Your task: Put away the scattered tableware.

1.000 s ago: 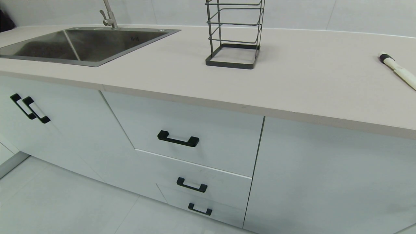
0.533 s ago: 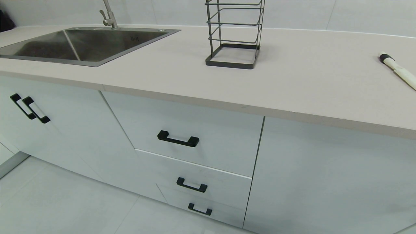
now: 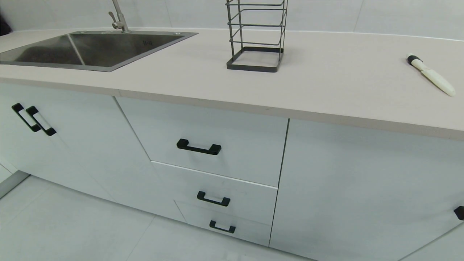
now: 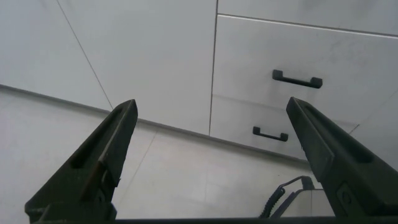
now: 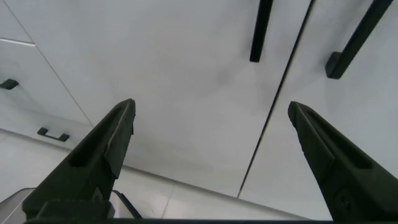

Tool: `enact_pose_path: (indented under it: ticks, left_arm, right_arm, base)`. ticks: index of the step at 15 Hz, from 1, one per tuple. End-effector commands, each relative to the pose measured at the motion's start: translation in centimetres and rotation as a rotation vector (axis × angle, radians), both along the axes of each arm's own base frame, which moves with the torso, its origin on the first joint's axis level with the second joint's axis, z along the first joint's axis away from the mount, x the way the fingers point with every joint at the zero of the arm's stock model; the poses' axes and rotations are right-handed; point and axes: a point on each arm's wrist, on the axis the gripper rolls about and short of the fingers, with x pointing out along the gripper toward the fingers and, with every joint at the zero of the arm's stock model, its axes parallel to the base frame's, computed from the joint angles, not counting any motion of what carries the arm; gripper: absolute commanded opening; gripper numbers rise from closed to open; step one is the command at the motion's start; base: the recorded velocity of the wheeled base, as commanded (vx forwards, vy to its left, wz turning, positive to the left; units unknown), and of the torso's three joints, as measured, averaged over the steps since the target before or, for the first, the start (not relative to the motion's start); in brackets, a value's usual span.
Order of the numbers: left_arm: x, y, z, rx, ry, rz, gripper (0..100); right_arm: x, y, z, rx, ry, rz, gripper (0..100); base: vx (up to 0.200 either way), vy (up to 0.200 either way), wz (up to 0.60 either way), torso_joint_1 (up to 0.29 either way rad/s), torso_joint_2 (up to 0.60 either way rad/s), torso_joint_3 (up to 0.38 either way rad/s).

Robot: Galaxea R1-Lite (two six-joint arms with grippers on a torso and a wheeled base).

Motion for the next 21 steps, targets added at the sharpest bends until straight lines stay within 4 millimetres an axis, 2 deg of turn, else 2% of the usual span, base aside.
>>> enact_pose_path:
  ticks: [1, 9, 12, 20, 21]
  left_arm:
    - [0.01, 0.0, 0.02, -0.001, 0.001, -0.001, 100]
    - [0.01, 0.0, 0.03, -0.006, -0.001, 0.001, 100]
    - [0.01, 0.0, 0.03, -0.003, -0.001, 0.001, 100]
    - [0.01, 0.0, 0.03, -0.007, -0.001, 0.001, 100]
    - [0.01, 0.0, 0.03, -0.006, -0.001, 0.001, 100]
  right_arm:
    - [0.0, 0.0, 0.0, 0.001, 0.0, 0.0, 100]
    - [0.0, 0.0, 0.0, -0.001, 0.0, 0.0, 100]
    - [0.0, 0.0, 0.0, 0.001, 0.0, -0.001, 100]
    - [0.0, -0.01, 0.0, 0.001, 0.0, -0.003, 100]
    - [0.0, -0.01, 0.0, 0.001, 0.0, -0.003, 100]
  base:
    - [0.0, 0.0, -0.6, 0.007, 0.0, 0.007]
    - [0.0, 0.0, 0.0, 0.0, 0.0, 0.0]
    - [0.0, -0.2, 0.0, 0.004, 0.01, 0.004]
    - [0.0, 0.0, 0.0, 0.0, 0.0, 0.0]
    - [0.2, 0.0, 0.0, 0.007, 0.01, 0.002]
